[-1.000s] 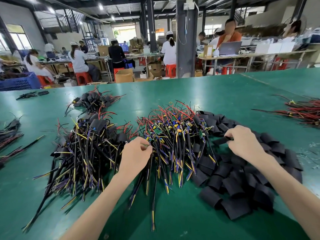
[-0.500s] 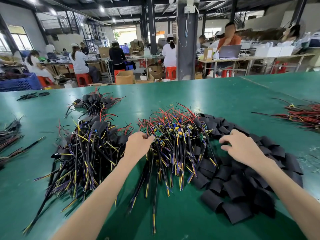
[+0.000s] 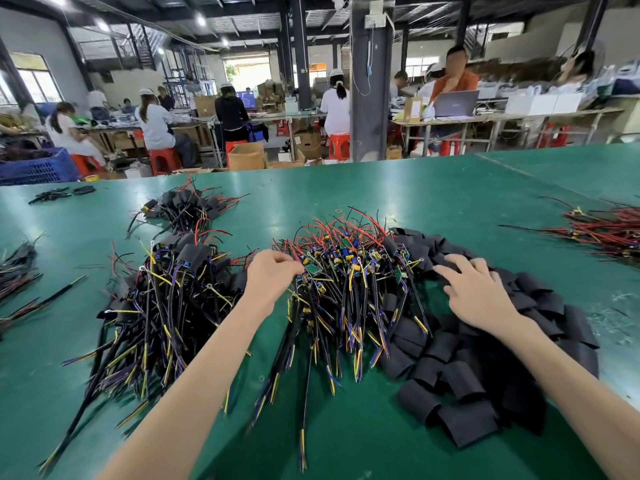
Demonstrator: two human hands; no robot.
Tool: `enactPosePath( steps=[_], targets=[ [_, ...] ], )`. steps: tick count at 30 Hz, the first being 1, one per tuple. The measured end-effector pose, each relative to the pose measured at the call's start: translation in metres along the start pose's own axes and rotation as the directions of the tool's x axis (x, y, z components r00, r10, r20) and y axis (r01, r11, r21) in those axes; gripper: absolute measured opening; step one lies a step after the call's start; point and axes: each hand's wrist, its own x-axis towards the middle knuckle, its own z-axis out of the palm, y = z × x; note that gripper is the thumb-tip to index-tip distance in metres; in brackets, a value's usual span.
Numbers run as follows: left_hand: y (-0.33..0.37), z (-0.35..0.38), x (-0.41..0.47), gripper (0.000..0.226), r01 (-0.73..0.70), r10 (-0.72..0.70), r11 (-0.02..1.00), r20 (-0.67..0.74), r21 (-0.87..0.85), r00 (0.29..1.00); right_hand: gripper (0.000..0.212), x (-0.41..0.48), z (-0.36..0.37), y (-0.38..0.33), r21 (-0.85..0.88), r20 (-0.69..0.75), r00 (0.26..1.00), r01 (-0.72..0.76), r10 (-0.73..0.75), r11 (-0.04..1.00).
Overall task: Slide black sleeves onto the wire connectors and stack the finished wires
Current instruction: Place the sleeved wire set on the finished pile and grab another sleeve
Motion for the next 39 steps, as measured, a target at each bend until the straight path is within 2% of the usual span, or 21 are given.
enactPosePath(
  steps=[2,5,8,10,12,13,15,16,17,19,20,23,25,27,30,34,39],
  targets=[
    [0.012,-0.005,-0.005,0.011,0.007,-0.002,0.989,0.028,-0.149,1.000,0.045,0.004,0.002,0.003,0.128,0.062,0.998,-0.004,-0.004,0.992],
    [0.038,-0.015,-0.016,0.020,0.017,0.040,0.917,0.133,-0.400,0.990,0.041,0.007,0.000,0.006,0.262,0.060,0.998,-0.037,0.021,0.964],
    [0.064,-0.031,-0.025,0.011,0.001,0.085,0.866,0.151,-0.499,0.985,0.034,0.008,-0.003,0.010,0.229,0.132,0.990,-0.080,0.050,0.970],
    [0.078,-0.044,-0.032,0.016,-0.091,0.161,0.884,0.115,-0.458,0.980,0.027,0.006,-0.007,0.011,0.147,0.173,0.983,-0.094,0.068,0.985],
    [0.091,-0.056,-0.038,0.031,-0.320,0.337,0.913,0.026,-0.254,0.941,0.030,0.004,-0.010,0.010,-0.051,0.202,0.975,-0.082,0.090,0.995],
    [0.095,-0.061,-0.042,0.035,-0.454,0.454,0.886,-0.019,-0.091,0.891,0.034,0.003,-0.011,0.010,-0.145,0.217,0.971,-0.068,0.099,0.987],
    [0.096,-0.067,-0.050,0.037,-0.634,0.667,0.719,-0.030,0.283,0.744,0.037,0.003,-0.012,0.009,-0.213,0.234,0.966,-0.061,0.112,0.975],
    [0.094,-0.068,-0.053,0.042,-0.642,0.717,0.617,0.009,0.455,0.697,0.037,0.002,-0.012,0.008,-0.209,0.224,0.968,-0.066,0.114,0.976],
    [0.090,-0.066,-0.055,0.049,-0.609,0.727,0.523,0.060,0.597,0.684,0.037,0.002,-0.012,0.008,-0.196,0.198,0.974,-0.071,0.111,0.978],
    [0.075,-0.054,-0.056,0.054,-0.525,0.680,0.318,0.197,0.790,0.707,0.039,0.001,-0.015,0.006,-0.121,0.114,0.989,-0.079,0.093,0.989],
    [0.063,-0.046,-0.056,0.051,-0.508,0.655,0.259,0.238,0.822,0.718,0.041,0.000,-0.017,0.003,-0.034,0.058,0.995,-0.075,0.077,0.997],
    [0.025,-0.026,-0.053,0.028,-0.587,0.676,0.321,0.254,0.743,0.692,0.042,-0.002,-0.029,-0.010,0.307,-0.097,0.995,0.010,0.021,0.952],
    [0.003,-0.019,-0.050,0.024,-0.584,0.664,0.335,0.255,0.740,0.703,0.041,-0.005,-0.036,-0.024,0.415,-0.168,0.986,0.088,-0.019,0.906],
    [-0.012,-0.015,-0.048,0.022,-0.583,0.659,0.386,0.228,0.715,0.717,0.038,-0.010,-0.039,-0.038,0.430,-0.230,0.970,0.176,-0.082,0.886],
    [-0.024,-0.009,-0.052,0.019,-0.607,0.709,0.419,0.175,0.675,0.683,0.034,-0.017,-0.039,-0.052,0.453,-0.271,0.950,0.266,-0.153,0.851],
    [-0.026,-0.005,-0.058,0.039,-0.637,0.714,0.485,0.150,0.599,0.684,0.036,-0.024,-0.035,-0.058,0.492,-0.255,0.949,0.294,-0.187,0.819],
    [-0.027,0.000,-0.063,0.041,-0.658,0.727,0.494,0.145,0.569,0.671,0.038,-0.026,-0.036,-0.062,0.525,-0.247,0.950,0.295,-0.189,0.798]
  ],
)
